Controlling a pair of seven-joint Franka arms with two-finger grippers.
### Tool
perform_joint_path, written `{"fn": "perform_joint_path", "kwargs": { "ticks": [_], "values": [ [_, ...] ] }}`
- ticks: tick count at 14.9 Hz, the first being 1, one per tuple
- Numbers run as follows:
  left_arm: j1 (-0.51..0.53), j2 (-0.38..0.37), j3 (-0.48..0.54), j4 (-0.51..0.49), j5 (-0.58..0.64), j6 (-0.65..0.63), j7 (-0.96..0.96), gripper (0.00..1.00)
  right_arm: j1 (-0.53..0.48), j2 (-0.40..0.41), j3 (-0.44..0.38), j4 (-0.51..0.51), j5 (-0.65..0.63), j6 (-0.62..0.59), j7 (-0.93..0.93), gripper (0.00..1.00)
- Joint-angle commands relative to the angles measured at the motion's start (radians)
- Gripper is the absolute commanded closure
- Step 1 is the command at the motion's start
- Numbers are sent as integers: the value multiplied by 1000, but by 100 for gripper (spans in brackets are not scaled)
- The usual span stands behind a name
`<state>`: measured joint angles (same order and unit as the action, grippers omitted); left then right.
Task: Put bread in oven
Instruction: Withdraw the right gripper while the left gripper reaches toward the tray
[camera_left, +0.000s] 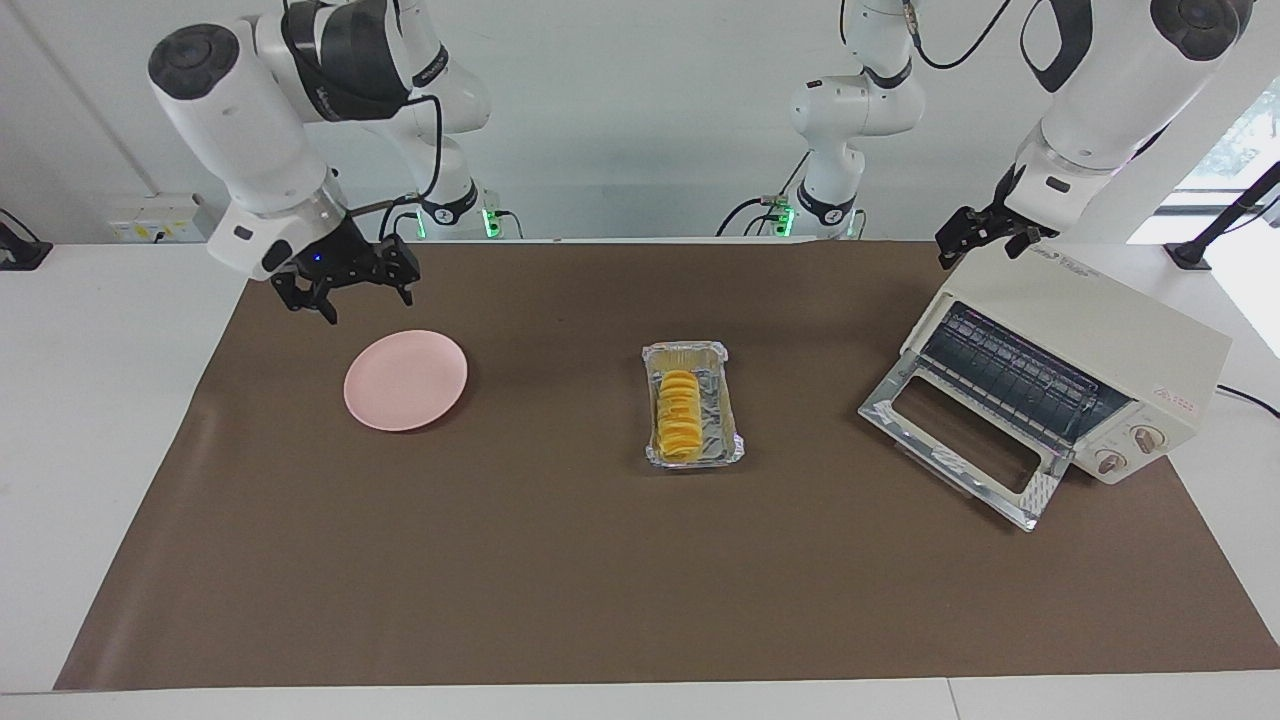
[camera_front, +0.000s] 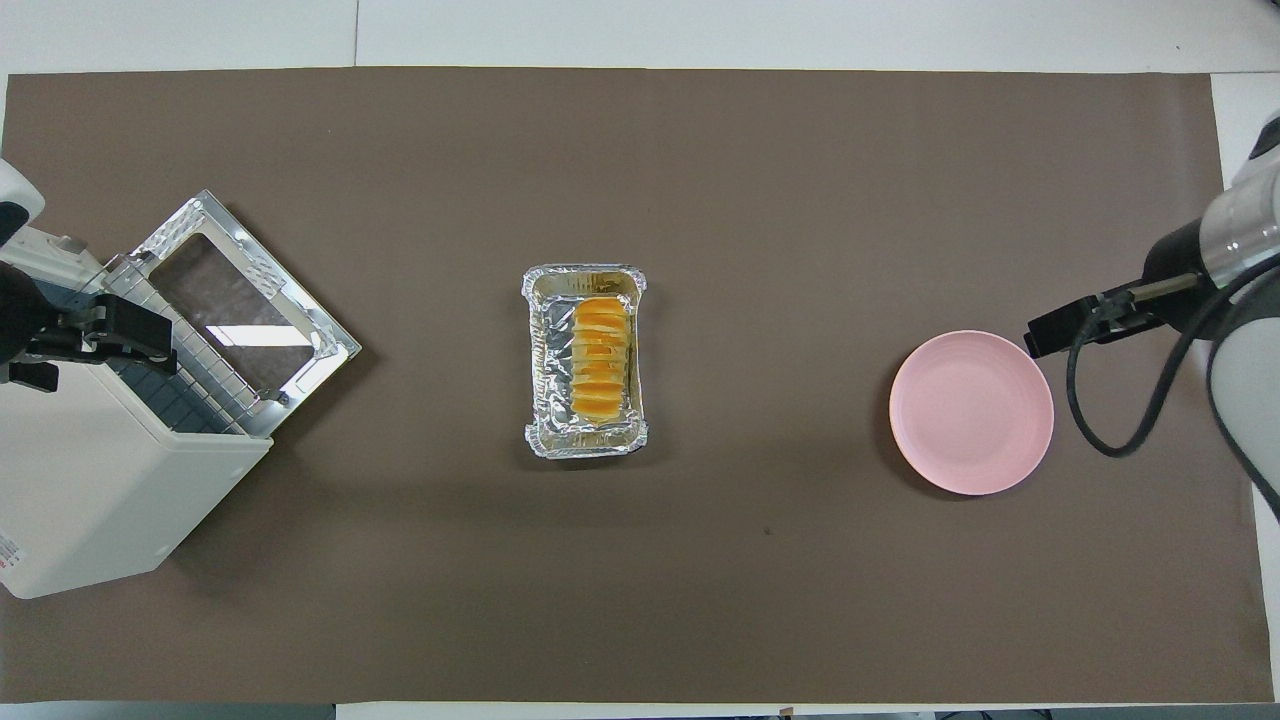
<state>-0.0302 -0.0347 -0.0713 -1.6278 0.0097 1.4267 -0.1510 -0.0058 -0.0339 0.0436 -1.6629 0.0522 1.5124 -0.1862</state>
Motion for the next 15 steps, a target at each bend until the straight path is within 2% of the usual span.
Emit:
{"fn": "perform_joint_path", "kwargs": {
  "ticks": [1, 4, 6, 9, 11, 14, 15],
  "values": [
    [-63, -27, -7, -17, -14, 6, 4, 0, -29, -40, 12, -20, -25, -43, -21, 0],
    [-167, -30, -7, -15, -16, 26, -24, 0, -39, -38, 4, -20, -41, -41, -24, 0],
    [-247, -30, -7, -26, -16, 128, -131, 0, -54, -38, -7, -20, -45, -38, -24, 0],
    [-315, -47, -8, -64, -16, 188, -214, 0, -54, -35, -7, -18, -70, -18, -24, 0],
    [-318, -36, -8, -66, -49, 269, -243, 0, -51, -34, -8, -18, -69, 8, -10, 0],
    [-370, 73, -10, -32, -96, 313, -271, 0, -54, -34, -10, -18, -66, 9, -12, 0],
    [-411, 143, -8, -5, -91, 328, -304, 0, -54, -35, -20, -18, -61, 6, -15, 0]
  ]
}}
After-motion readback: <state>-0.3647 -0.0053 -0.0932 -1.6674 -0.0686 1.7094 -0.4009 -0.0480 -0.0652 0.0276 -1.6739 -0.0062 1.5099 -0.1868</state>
